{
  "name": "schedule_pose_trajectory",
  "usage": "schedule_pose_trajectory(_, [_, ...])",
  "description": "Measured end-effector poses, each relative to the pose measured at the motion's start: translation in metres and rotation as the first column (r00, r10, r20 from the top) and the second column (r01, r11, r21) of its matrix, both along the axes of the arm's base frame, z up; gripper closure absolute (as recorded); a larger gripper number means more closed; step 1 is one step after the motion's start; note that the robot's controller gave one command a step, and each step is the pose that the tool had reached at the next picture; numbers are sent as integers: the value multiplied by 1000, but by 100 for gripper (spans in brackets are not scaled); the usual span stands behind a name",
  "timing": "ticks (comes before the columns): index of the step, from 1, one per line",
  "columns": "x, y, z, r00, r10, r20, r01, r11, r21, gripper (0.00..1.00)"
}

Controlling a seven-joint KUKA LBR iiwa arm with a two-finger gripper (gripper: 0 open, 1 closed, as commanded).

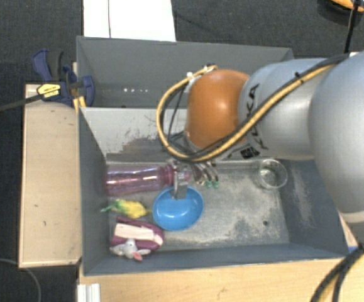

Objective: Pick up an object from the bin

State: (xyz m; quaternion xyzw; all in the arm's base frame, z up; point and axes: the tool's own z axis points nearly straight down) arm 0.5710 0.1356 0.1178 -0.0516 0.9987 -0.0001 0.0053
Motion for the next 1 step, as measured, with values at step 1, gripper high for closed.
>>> schedule_pose_trajectory(1, [0, 0, 17, 1000, 0, 0, 0, 1000, 0, 100])
